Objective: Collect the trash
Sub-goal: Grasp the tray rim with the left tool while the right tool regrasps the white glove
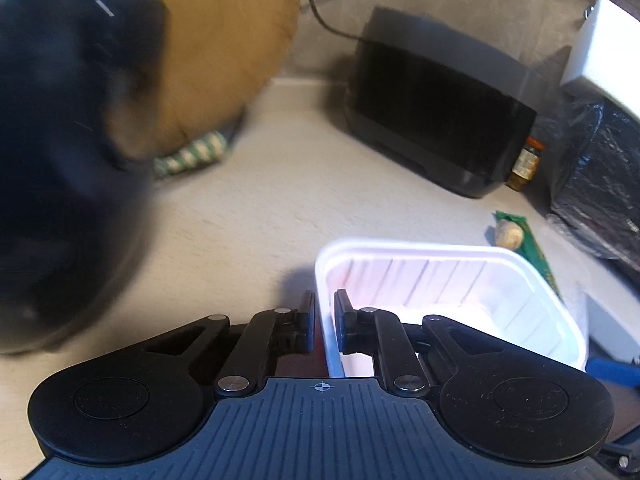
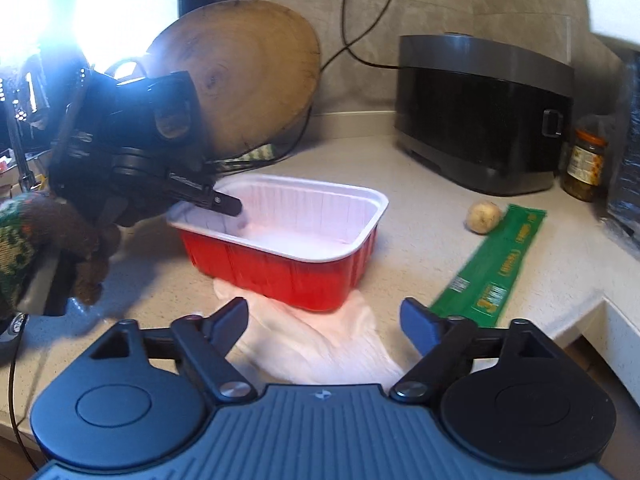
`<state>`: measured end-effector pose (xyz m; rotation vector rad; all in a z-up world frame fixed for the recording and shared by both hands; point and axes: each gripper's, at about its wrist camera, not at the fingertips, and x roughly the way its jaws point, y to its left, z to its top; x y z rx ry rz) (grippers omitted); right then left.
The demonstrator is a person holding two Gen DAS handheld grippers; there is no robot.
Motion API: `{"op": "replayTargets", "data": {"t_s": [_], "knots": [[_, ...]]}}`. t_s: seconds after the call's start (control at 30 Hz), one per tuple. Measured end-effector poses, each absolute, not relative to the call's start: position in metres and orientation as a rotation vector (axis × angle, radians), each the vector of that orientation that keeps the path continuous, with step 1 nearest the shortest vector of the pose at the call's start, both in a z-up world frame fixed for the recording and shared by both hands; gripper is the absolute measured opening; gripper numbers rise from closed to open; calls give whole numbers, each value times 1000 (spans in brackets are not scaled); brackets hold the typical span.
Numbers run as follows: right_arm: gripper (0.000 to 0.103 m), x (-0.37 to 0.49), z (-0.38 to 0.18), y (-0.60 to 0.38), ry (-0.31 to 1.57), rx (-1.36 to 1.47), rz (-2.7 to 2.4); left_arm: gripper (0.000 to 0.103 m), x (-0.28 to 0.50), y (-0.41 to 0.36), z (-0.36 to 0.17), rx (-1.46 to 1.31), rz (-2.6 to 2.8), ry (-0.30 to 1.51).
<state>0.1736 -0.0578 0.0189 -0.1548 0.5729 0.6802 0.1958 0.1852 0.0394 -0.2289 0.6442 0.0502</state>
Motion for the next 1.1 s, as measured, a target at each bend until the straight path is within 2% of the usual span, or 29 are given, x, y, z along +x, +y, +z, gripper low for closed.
{"op": "replayTargets", "data": {"t_s": [0.2,0.3,0.77,0.8,0.83,0.87,0.9,0.93,1.1], "knots": [[85,189,0,-24,604,-244,675,14,163,187,51,-139,97,614],[87,199,-5,-25,663,-183,684,15,158,189,49,-125,100,631],[87,188,-7,-16,655,-201,670,14,163,190,38,-211,47,668],[80,187,-6,-15,653,-206,667,14,162,191,36,-231,53,676],[64,184,-4,-16,649,-214,672,14,162,192,35,-246,55,680],[53,179,-1,-18,653,-217,685,14,161,193,34,-254,52,679],[29,175,2,-21,666,-212,695,14,159,193,34,-251,49,674],[13,171,5,-25,681,-202,703,13,157,193,36,-246,48,665],[13,146,16,-53,650,-152,730,10,149,187,49,-191,61,595]]}}
